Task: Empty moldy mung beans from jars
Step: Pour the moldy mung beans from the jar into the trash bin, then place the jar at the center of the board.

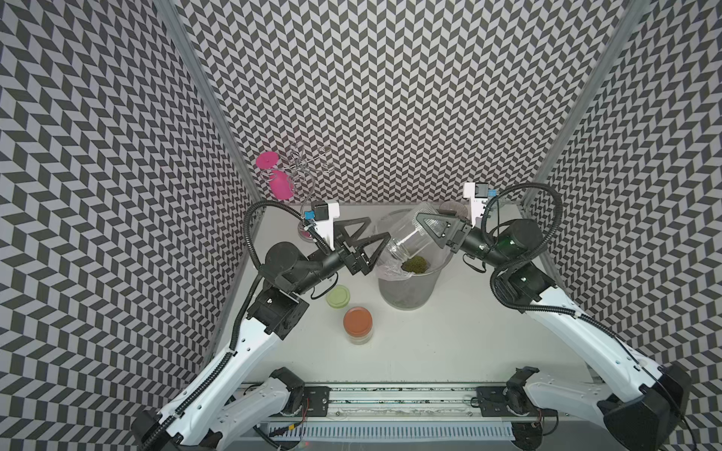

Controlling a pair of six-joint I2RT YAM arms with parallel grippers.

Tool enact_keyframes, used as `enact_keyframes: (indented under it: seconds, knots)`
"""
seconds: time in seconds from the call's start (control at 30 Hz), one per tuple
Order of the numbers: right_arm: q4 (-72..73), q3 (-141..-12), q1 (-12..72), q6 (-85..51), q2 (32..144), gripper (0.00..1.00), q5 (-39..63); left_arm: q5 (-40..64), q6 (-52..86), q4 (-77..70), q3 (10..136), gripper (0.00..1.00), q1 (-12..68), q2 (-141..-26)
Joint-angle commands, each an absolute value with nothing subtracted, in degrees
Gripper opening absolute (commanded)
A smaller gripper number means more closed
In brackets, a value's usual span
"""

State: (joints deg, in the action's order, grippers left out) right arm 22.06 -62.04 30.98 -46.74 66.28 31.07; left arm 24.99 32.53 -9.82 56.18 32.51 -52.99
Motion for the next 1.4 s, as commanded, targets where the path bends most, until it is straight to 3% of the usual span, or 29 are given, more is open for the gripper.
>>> enact_keyframes:
  seconds: [0.0, 0.37, 1.0, 1.2, 1.37]
  knots:
    - [29.96, -65.01, 30.60, -48.51, 66.24, 0.62, 30.29, 28.78, 36.08, -3.12, 56.83, 1.00, 32.25, -52.96]
    - [32.01, -65.04, 30.66, -50.83, 67.64, 0.61, 30.99, 39.79, 48.27, -17.76, 54.70, 1.00, 32.43, -56.22]
    - [34.99, -64.07, 31.33, -52.82, 71.37, 0.61, 33.22, 44.51, 53.21, -28.89, 56.13, 0.99, 32.91, -62.53]
    - [34.90, -63.29, 31.51, -52.29, 71.30, 0.61, 32.60, 44.70, 54.34, -32.80, 56.33, 0.57, 32.96, -64.95]
    - [35.79, -62.08, 31.59, -52.72, 71.37, 0.61, 32.23, 43.35, 52.80, -32.94, 56.59, 0.37, 32.94, -64.82]
